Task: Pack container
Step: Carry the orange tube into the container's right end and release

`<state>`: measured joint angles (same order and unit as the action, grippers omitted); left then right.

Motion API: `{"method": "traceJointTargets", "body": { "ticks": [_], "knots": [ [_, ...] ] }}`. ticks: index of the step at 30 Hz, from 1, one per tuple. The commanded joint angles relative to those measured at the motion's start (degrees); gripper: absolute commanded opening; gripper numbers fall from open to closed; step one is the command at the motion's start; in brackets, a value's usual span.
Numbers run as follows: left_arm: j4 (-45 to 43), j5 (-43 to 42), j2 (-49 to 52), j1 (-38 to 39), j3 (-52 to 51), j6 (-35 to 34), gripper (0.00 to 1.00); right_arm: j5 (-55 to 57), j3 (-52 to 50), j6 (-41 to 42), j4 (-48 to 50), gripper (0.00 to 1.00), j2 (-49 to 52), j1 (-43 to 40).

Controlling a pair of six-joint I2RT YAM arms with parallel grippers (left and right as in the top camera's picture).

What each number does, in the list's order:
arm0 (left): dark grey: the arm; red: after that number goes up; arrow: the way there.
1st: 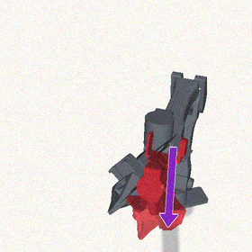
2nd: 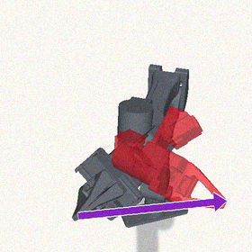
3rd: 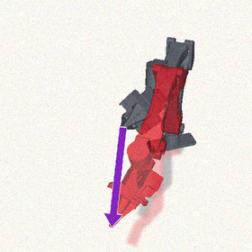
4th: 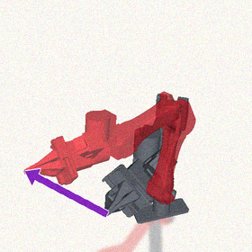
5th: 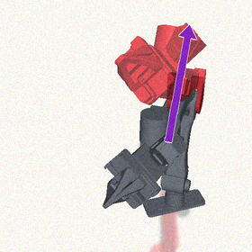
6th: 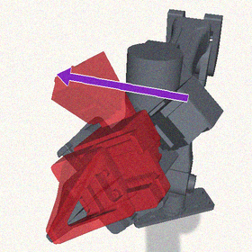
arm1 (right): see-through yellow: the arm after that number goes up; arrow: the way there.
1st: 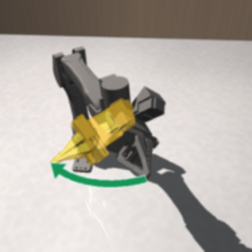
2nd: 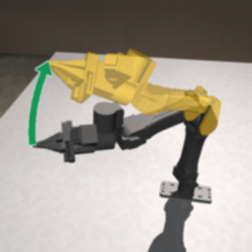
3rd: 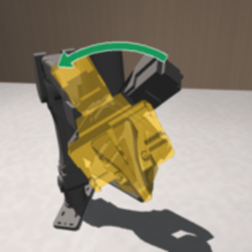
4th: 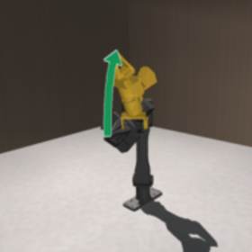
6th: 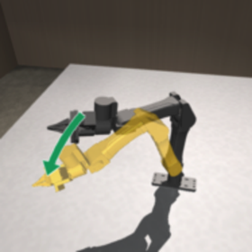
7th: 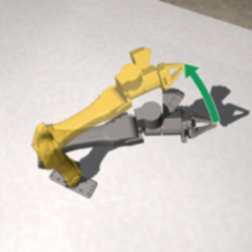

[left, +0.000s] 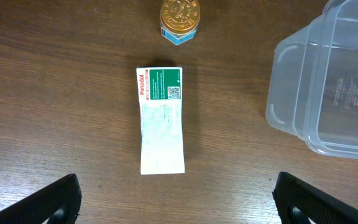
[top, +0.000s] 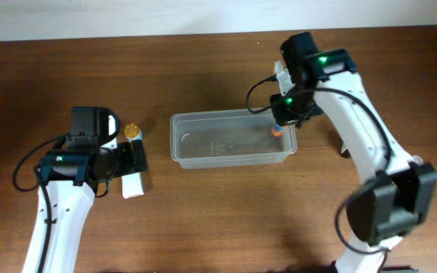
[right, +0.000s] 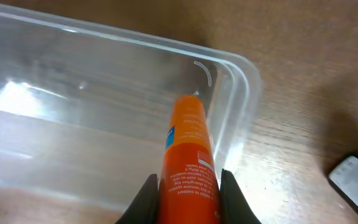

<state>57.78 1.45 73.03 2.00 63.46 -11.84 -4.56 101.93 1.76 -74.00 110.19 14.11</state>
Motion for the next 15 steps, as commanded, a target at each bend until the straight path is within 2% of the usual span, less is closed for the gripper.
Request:
{"method": "traceJointTargets", "body": {
  "ticks": [1,9,10,12,15],
  "knots": [
    [-0.07,-0.61,0.26,-0.31,1.16,-0.55,0.99,-0.15,-0.31,0.68,1.77,0.06,4.61,0.5],
    [-0.07,-0.63,0.26,-0.31,1.16,-0.55,0.99,0.74,-0.31,0.63,5.31,0.06,7.56,0.5],
    [-0.07,-0.63,0.26,-0.31,1.16,-0.55,0.99,0.74,-0.31,0.63,5.22,0.08,7.56,0.5],
    [-0.07,-0.63,0.26,-0.31,1.16,-0.55,0.99,0.72,-0.31,0.63,4.81,0.21,7.56,0.5],
    [-0.09,-0.63,0.26,-0.31,1.16,-0.55,0.99,0.72,-0.31,0.61,4.15,0.28,7.56,0.5]
  ]
}}
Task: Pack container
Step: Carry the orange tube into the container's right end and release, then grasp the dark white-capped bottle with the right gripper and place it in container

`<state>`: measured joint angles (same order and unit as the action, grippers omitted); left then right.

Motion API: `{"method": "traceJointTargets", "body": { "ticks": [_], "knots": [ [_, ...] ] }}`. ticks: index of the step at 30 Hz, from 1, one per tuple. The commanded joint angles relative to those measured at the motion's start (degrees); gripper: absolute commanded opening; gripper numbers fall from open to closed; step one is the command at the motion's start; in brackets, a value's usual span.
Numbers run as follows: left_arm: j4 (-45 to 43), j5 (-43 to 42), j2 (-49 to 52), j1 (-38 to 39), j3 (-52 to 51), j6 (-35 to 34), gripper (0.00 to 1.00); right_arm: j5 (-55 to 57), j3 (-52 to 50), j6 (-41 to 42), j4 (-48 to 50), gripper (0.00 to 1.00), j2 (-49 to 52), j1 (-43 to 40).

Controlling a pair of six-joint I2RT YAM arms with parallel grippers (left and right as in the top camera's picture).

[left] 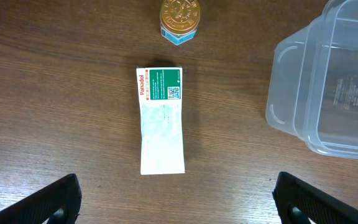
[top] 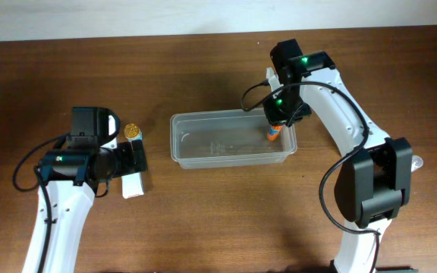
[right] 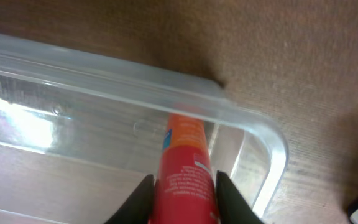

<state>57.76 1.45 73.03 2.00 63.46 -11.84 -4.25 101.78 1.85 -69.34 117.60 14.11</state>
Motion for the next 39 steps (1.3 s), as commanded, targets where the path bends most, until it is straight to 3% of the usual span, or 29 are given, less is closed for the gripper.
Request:
{"method": "traceJointTargets", "body": {
  "ticks": [1,8,15,22,28,33,39],
  "knots": [
    [-0.07,-0.61,0.26,-0.31,1.16,-0.55,0.99,0.42,-0.15,0.52,-0.63,0.3,0.15,0.5],
    [-0.04,-0.61,0.26,-0.31,1.16,-0.52,0.99,0.42,-0.15,0.52,-1.55,0.4,0.13,0.5],
    [-0.02,-0.63,0.26,-0.31,1.16,-0.55,0.99,0.44,0.39,0.52,-1.84,0.42,-0.7,0.5],
    [-0.02,-0.63,0.26,-0.31,1.16,-0.52,0.99,0.81,5.64,1.62,-2.49,0.49,-9.86,-0.2],
    [-0.07,-0.61,0.26,-0.31,1.16,-0.55,0.99,6.91,6.45,11.65,-4.24,0.65,-19.8,-10.86],
    [-0.09,-0.61,0.26,-0.31,1.16,-0.52,0.99,5.97,3.13,12.22,-9.81,0.66,-18.75,-21.94],
    [-0.07,-0.63,0.26,-0.31,1.16,-0.55,1.0,3.43,-10.88,11.93,-5.38,0.66,-18.45,-27.71]
  ]
}}
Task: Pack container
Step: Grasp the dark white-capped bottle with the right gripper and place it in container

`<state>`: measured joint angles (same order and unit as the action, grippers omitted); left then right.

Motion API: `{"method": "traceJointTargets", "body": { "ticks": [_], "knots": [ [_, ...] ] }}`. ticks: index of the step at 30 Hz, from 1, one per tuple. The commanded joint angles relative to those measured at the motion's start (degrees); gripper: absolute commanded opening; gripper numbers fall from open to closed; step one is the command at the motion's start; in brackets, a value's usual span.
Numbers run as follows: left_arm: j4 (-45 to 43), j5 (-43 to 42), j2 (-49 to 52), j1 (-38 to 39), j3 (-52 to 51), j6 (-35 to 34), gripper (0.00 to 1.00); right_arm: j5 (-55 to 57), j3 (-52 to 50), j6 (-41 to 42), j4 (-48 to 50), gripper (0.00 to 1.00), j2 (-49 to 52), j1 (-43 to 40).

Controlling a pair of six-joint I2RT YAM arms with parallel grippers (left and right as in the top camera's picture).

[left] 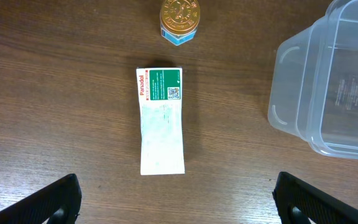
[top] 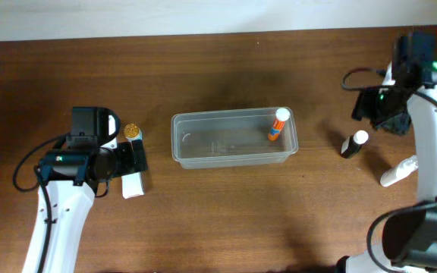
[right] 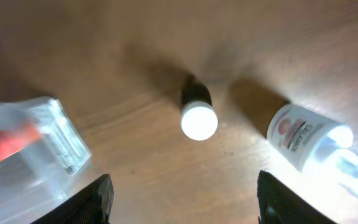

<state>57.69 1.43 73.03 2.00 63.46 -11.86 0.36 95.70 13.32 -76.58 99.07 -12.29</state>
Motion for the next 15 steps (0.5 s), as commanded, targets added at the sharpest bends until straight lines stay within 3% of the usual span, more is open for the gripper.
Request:
{"method": "traceJointTargets", "body": {
  "ticks": [1,8,15],
  "knots": [
    [0.0,-0.61,0.26,-0.31,1.16,-0.52,0.99,-1.18,-7.15,0.46,3.54,0.66,0.09,-1.57],
    [0.02,-0.63,0.26,-0.31,1.16,-0.52,0.99,-1.18,-18.64,0.24,16.13,0.66,0.09,-1.7],
    [0.02,-0.63,0.26,-0.31,1.16,-0.52,0.99,-0.92,-19.54,0.26,19.06,0.64,0.11,-1.7]
  ]
}}
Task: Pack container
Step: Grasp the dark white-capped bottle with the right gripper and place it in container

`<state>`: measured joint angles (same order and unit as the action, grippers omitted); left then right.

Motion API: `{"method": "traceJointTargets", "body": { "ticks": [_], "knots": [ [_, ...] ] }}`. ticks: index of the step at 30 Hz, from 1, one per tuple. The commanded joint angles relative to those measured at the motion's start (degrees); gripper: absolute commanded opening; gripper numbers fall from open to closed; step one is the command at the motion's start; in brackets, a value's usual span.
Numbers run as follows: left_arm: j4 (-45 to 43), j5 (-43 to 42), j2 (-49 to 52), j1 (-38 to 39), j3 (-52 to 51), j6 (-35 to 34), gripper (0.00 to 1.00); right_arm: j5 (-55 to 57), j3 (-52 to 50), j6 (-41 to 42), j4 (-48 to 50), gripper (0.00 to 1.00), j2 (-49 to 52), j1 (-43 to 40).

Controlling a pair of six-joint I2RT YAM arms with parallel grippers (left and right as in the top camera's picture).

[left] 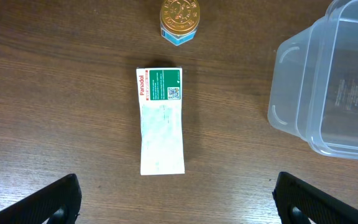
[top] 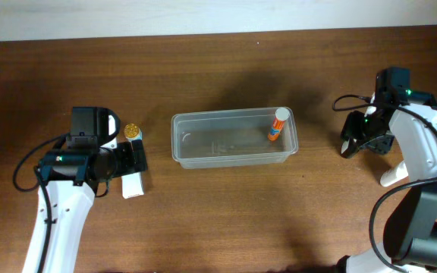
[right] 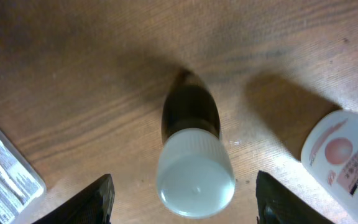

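Observation:
A clear plastic container (top: pixel 234 139) lies at the table's middle, with an orange tube (top: pixel 277 125), white cap up, leaning in its right end. To its right a dark bottle with a white cap (right: pixel 191 155) stands upright. My right gripper (right: pixel 188 202) is open just above it, one finger on each side of the cap; in the overhead view the right gripper (top: pixel 359 140) covers the bottle. My left gripper (left: pixel 178 205) hangs open over a white and green Panadol box (left: pixel 161 120). A small gold-lidded jar (left: pixel 179 18) stands beyond the box.
A white bottle with a pink label (right: pixel 344 155) lies close to the right of the dark bottle, also seen in the overhead view as the white bottle (top: pixel 391 176). The container's left end (left: pixel 328 87) is to the right of the box.
My right gripper has come closer to the dark bottle, whose white cap now sits large between the open fingers. The left arm, box, jar and container are unchanged.
First my right gripper held the orange tube over the container's right end, then lower inside it. Half a second ago the tube was left leaning in the container and the gripper was open at the right above the dark bottle. Now it straddles that bottle's cap.

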<state>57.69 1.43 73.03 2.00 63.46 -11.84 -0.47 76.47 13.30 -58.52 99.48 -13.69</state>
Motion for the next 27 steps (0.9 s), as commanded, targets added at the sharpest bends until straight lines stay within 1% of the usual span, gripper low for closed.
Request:
{"method": "traceJointTargets", "body": {
  "ticks": [1,4,6,7,9,10,12,18,19,21,23,27],
  "knots": [
    [0.04,-0.63,0.26,-0.31,1.16,-0.55,0.99,0.07,-0.31,0.28,1.38,0.64,-0.31,-0.31],
    [0.04,-0.63,0.26,-0.31,1.16,-0.55,0.99,0.11,-0.31,0.28,1.6,0.6,-0.31,-0.31],
    [0.04,-0.61,0.26,-0.31,1.16,-0.55,0.99,0.11,-0.31,0.28,1.6,0.55,-0.31,-0.31],
    [0.04,-0.63,0.26,-0.31,1.16,-0.55,0.99,0.15,-0.31,0.28,1.66,0.49,-0.31,-0.31],
    [0.07,-0.63,0.26,-0.31,1.16,-0.55,0.99,0.35,-0.31,0.28,1.88,0.44,-0.31,-0.31],
    [0.04,-0.63,0.26,-0.31,1.16,-0.55,1.0,0.52,-0.31,0.28,2.08,0.39,-0.31,-0.31],
    [0.04,-0.63,0.26,-0.31,1.16,-0.55,0.99,0.81,-0.31,0.28,2.05,0.36,-0.17,-0.31],
    [0.04,-0.63,0.26,-0.31,1.16,-0.55,0.99,0.98,-0.31,0.28,1.84,0.34,1.29,-0.31],
    [0.07,-0.63,0.26,-0.31,1.16,-0.55,1.0,0.98,-0.31,0.26,1.99,0.31,1.29,-0.31],
    [0.02,-0.61,0.26,-0.31,1.16,-0.55,0.99,0.96,-0.28,0.26,2.03,0.3,1.29,-0.28],
    [0.02,-0.61,0.26,-0.31,1.16,-0.55,1.0,0.74,-0.24,-1.05,1.7,0.27,0.81,-0.15],
    [0.04,-0.61,0.26,-0.31,1.16,-0.55,0.99,0.72,2.14,-1.05,-1.25,0.26,-1.51,-0.15]
  ]
}}
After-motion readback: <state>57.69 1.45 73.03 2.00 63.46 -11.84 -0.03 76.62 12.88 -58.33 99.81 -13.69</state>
